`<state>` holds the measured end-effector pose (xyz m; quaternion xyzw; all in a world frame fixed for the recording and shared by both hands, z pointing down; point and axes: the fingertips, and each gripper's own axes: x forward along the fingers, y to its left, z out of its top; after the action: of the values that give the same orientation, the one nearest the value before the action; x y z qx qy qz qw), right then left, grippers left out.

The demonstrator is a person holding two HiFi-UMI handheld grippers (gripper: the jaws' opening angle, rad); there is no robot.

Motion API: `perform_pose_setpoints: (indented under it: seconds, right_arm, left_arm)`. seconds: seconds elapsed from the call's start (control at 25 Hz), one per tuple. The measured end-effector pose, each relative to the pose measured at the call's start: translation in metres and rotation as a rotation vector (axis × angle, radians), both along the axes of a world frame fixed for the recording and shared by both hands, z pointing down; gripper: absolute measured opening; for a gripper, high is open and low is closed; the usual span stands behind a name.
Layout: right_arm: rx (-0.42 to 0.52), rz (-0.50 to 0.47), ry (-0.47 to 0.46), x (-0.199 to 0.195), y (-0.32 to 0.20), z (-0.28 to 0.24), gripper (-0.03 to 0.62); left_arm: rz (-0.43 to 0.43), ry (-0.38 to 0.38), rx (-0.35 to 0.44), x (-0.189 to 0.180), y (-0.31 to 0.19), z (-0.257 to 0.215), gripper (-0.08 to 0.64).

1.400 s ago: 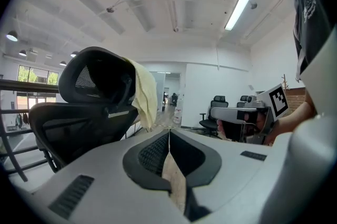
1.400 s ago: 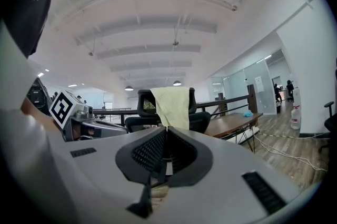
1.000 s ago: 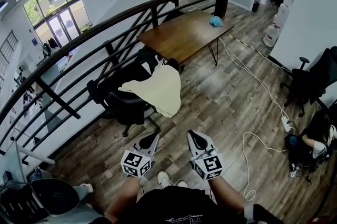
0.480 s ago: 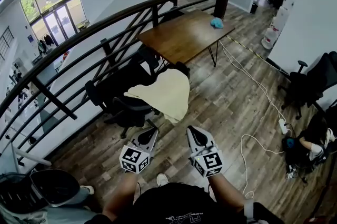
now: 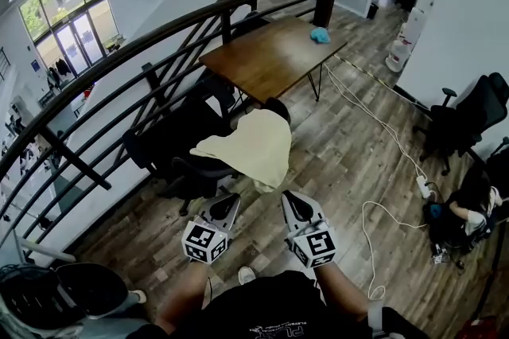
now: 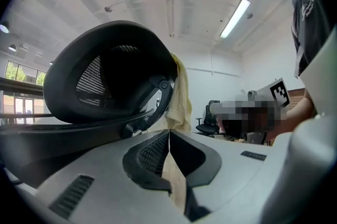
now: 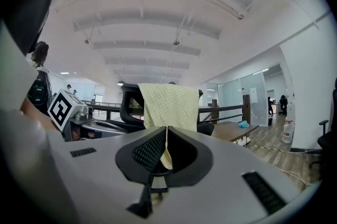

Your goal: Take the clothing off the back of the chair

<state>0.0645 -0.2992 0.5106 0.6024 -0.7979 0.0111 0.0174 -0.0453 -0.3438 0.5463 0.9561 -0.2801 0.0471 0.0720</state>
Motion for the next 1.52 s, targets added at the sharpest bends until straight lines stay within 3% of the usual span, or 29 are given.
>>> perform_pose_setpoints:
  seconds: [0.2,0.6,0.64,0.72,0.92,1.2,1.52]
  right_arm:
    - [-0.001,-0.009,0.022,0.002,-0.005,0.0,0.023]
    - [-0.005,-0.091,0.025,0.006,-0.02,-0.004,0.03]
    - [-0.01,-0.102,0.019,0.005,-0.021,-0.003,0.065]
    - [-0.027,-0.125,0.006,0.006,-0.025,0.0,0.202]
    - [-0.031,-0.174,-0.024,0.002,-0.035,-0.001,0.294]
    - [-0.059,-0.217,-0.011,0.001,-0.062,0.008,0.364]
    - [-0.064,-0.238,0.036,-0.005,-0.083,0.004,0.368]
  left_arm:
    - [0.004,-0.015,-0.004,0.004,-0.004,0.004,0.014]
    - [-0.077,0.002,-0.018,0.01,-0.011,0.001,0.014]
    - [-0.086,0.001,-0.018,0.009,-0.011,0.001,0.014]
    - [-0.103,0.0,-0.017,0.008,-0.011,0.0,0.014]
    - [-0.134,0.002,-0.021,0.004,-0.01,0.0,0.014]
    - [-0.178,-0.006,-0.025,-0.004,-0.009,0.001,0.014]
    - [-0.219,-0.005,-0.026,-0.011,-0.01,-0.001,0.014]
